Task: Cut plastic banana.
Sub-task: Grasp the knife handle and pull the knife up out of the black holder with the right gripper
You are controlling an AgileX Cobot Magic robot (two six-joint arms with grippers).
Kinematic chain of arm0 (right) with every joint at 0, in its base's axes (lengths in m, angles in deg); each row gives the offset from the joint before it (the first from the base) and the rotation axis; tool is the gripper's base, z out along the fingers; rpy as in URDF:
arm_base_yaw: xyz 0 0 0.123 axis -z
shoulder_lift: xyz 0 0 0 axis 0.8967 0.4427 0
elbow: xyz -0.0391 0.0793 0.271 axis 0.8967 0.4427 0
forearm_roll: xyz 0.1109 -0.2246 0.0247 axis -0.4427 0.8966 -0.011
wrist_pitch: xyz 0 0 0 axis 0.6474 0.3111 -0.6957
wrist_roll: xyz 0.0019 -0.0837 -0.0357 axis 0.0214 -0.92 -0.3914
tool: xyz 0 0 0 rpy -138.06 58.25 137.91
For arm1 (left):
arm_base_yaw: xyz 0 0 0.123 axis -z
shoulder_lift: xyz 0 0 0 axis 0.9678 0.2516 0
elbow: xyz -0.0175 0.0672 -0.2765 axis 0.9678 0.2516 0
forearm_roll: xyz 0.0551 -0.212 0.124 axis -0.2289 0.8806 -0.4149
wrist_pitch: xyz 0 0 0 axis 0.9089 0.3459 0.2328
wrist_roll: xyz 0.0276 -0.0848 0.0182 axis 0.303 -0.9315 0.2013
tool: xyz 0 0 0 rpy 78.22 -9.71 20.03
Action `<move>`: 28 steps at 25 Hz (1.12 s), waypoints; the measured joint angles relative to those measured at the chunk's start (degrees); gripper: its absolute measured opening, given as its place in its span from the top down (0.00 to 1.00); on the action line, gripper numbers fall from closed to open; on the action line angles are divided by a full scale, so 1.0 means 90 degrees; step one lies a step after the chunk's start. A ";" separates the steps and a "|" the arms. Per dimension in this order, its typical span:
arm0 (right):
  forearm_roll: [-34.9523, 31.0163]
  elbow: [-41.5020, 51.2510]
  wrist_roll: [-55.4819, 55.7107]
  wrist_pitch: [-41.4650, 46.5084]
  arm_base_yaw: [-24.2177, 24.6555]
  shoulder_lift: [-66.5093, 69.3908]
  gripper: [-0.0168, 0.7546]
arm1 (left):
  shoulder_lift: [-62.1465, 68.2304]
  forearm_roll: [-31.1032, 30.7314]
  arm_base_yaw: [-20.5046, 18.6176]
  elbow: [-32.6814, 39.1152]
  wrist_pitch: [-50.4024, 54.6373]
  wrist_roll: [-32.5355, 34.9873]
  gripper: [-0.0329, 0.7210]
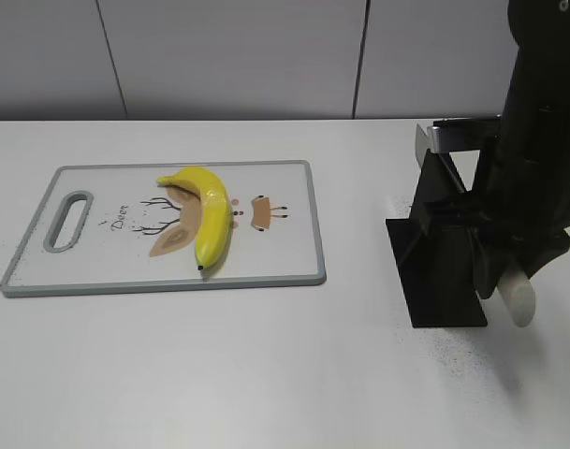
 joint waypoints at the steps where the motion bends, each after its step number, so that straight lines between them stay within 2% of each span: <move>1: 0.0000 0.0000 0.0006 0.0000 0.0000 0.0000 0.77 | 0.0000 0.0000 0.0000 0.0000 0.0000 0.0000 0.18; 10: -0.0031 0.0000 0.0036 0.0000 0.0000 -0.0203 0.77 | 0.0000 0.0000 0.0000 0.0000 0.0000 0.0000 0.18; 28: 0.0118 -0.0084 0.0107 0.0032 -0.0006 -0.1762 0.77 | 0.0000 0.0000 0.0000 0.0000 0.0000 0.0000 0.18</move>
